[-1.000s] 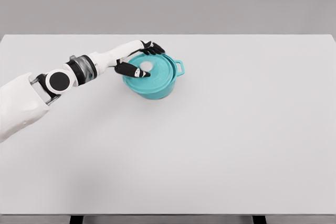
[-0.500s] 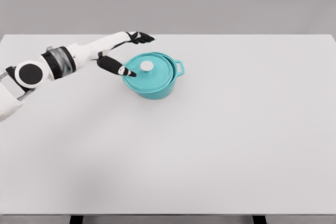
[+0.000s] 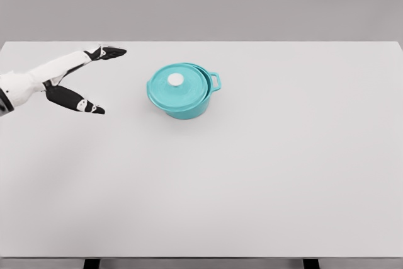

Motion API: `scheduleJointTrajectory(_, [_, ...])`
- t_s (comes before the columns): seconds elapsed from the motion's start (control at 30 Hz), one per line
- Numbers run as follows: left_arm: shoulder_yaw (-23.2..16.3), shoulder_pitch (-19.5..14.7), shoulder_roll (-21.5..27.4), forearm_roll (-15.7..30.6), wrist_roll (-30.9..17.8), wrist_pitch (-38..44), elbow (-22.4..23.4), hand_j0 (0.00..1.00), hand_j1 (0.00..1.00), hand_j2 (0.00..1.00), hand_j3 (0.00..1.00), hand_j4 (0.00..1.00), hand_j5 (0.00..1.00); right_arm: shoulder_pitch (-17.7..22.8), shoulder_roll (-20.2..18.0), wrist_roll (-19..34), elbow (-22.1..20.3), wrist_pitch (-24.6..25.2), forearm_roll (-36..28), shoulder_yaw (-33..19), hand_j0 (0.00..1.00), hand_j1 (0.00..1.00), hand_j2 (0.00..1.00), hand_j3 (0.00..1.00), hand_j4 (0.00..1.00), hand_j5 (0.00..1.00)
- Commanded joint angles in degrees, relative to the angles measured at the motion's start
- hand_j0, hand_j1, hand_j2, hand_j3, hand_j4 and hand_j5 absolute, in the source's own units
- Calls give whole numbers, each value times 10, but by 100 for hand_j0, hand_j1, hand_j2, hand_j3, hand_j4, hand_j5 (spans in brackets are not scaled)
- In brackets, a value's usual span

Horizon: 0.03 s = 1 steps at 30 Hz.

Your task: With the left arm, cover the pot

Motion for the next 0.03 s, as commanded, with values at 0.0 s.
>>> scheduleJointTrajectory(0.0, [7,0,4,2,1,0,-1,100,100,100,100,100,100,0,0,0,0,0,0,0,100,100,100,100,100,100])
